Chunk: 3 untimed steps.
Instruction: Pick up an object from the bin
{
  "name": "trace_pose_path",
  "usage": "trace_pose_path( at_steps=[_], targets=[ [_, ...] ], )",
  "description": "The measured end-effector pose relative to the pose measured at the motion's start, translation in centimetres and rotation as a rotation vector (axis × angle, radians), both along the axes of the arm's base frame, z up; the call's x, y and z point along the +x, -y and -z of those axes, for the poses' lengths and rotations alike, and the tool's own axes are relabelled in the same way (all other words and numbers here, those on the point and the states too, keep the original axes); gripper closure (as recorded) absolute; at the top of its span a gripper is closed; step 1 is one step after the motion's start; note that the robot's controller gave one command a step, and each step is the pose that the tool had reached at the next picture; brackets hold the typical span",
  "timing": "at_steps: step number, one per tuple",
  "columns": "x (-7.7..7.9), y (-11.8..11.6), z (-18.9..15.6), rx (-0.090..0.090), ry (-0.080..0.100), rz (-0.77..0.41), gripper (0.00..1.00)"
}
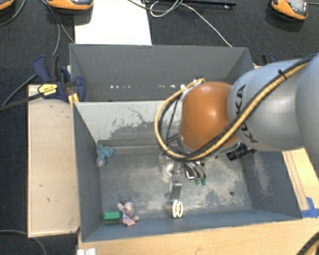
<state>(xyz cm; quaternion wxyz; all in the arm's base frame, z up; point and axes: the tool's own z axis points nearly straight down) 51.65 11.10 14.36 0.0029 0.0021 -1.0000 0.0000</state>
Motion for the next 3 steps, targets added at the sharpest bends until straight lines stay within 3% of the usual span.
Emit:
trace_pose_path(
  at_steps=[1,2,3],
  targets=[
    [0.2,0.1,-0.5,0.001,0.008,0.006,0.0],
    [6.3,4.0,7.1,0.003,0.006,-0.551,0.0],
    [3.8,4.1,7.3,0.002,0.01,-0.301,0.0]
  ],
)
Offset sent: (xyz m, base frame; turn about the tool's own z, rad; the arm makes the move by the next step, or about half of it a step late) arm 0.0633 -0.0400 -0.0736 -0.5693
